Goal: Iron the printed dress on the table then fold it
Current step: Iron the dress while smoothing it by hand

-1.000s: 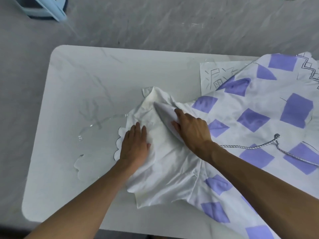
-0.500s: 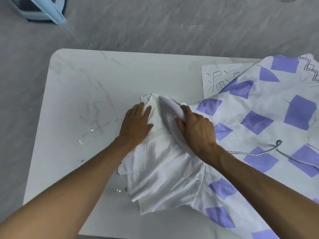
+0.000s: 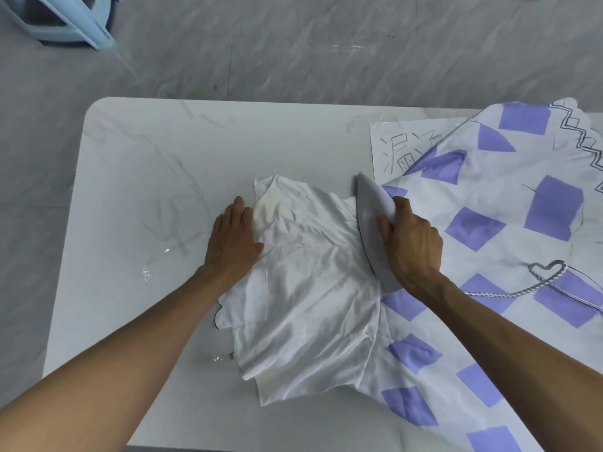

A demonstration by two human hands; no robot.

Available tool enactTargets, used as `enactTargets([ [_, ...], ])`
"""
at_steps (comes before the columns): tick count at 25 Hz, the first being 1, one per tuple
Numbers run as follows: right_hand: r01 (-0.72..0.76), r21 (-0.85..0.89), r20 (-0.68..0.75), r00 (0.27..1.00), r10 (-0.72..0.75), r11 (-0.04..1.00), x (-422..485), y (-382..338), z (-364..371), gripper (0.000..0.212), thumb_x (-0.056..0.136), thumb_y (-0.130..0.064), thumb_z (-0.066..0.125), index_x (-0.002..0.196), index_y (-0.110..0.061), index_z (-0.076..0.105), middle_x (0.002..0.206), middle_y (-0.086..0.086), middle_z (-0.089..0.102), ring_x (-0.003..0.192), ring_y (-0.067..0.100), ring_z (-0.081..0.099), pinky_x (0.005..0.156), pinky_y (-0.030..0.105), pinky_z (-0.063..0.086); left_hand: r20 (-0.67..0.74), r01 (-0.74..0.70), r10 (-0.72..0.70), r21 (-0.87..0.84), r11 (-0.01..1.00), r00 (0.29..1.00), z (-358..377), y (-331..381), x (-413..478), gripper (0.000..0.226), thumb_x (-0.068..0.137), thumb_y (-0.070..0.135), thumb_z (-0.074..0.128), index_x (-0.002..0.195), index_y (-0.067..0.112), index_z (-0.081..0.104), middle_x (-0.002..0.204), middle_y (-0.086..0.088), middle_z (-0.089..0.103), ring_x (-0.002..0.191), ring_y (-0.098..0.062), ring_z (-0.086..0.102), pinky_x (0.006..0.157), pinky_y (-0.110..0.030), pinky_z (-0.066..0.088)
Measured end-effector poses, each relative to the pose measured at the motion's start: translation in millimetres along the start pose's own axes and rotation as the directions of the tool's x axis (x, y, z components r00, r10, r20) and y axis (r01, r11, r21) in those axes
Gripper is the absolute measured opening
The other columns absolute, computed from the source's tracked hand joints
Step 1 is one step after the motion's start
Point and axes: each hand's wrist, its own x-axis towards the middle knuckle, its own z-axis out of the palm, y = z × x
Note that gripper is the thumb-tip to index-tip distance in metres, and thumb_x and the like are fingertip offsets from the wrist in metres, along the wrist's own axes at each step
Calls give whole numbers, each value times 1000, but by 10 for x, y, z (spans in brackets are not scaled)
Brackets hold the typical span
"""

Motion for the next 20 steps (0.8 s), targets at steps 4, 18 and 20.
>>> enactTargets([
  [4, 285, -71, 50, 958, -282, 956, -70, -78, -4, 34, 98, -41, 39, 123, -18, 44, 80, 6, 64, 65, 35, 58, 57, 34, 35, -42, -164, 166, 47, 985, 985, 88, 116, -60, 79, 97, 46, 46, 155, 14, 2, 162, -12, -4, 150, -28, 0, 122, -40, 8],
  [18, 580, -131, 245, 804, -541, 804, 707, 125, -602, 41, 93, -50, 46, 112, -15, 54, 84, 9, 66, 76, 34, 61, 59, 34, 38, -201, 71, -129, -272, 960, 971, 253, 1154, -626, 60, 89, 30, 63, 138, 3, 43, 148, -21, 37, 137, -36, 36, 113, -42, 32],
  [20, 767, -184, 302, 639, -707, 615, 851, 150, -710, 40, 93, -50, 46, 116, -19, 55, 95, 6, 69, 81, 33, 63, 60, 35, 40, -153, 135, -185, -286, 949, 971, 457, 1571, -788, 72, 91, 48, 53, 146, 4, 36, 153, -25, 30, 141, -39, 31, 114, -45, 30],
])
